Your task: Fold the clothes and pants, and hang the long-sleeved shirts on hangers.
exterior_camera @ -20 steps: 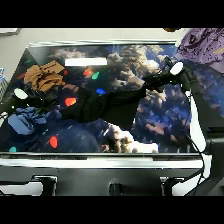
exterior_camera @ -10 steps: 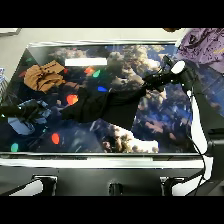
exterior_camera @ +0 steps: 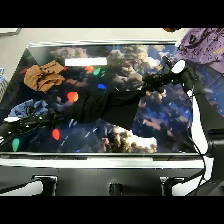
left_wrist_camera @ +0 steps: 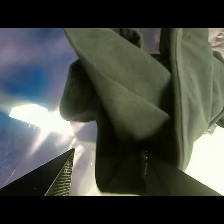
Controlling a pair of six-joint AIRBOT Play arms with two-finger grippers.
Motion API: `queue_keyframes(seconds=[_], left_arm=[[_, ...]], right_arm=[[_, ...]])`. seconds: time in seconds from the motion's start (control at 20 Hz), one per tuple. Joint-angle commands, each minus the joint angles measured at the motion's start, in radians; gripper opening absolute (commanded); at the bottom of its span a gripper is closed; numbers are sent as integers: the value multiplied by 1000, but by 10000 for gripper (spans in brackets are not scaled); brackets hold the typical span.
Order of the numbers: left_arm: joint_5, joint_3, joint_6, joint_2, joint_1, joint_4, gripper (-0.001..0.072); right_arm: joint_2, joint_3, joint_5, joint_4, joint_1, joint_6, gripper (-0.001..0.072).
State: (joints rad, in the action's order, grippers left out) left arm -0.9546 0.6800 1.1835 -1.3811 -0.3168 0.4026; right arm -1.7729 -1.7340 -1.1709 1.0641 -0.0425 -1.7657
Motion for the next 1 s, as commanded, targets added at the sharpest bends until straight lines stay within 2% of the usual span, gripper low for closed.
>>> queue_keyframes(seconds=[0.0, 0.2, 0.25, 0.35, 0.4, 0.45, 0.6, 0.7, 0.95], left_arm=[[50, -13, -43, -69, 53, -109, 481], [71, -13, -78, -114, 78, -222, 474], [73, -13, -88, -122, 84, -250, 439], [88, -11, -88, -134, 101, -277, 260], [92, -11, -88, -137, 106, -285, 69], [91, -11, -88, -135, 105, -301, 20], [42, 23, -100, -87, 73, -312, 16], [-6, 103, -79, -7, 23, -273, 15], [-74, 515, 145, 217, -87, 36, 15]], right_arm=[[1, -1, -10, -1, 0, 0, 29], [1, -1, -28, 0, 0, 0, 29], [1, -1, -32, 0, 0, 0, 29], [1, -1, -34, -1, 0, 0, 29], [1, -1, -35, -1, 0, 0, 29], [1, -1, -39, -2, 0, 0, 29], [18, -1, -50, 12, 0, 1, 29], [71, -5, -6, 42, 1, 6, 28], [295, -161, 88, 263, 0, 20, 27]])
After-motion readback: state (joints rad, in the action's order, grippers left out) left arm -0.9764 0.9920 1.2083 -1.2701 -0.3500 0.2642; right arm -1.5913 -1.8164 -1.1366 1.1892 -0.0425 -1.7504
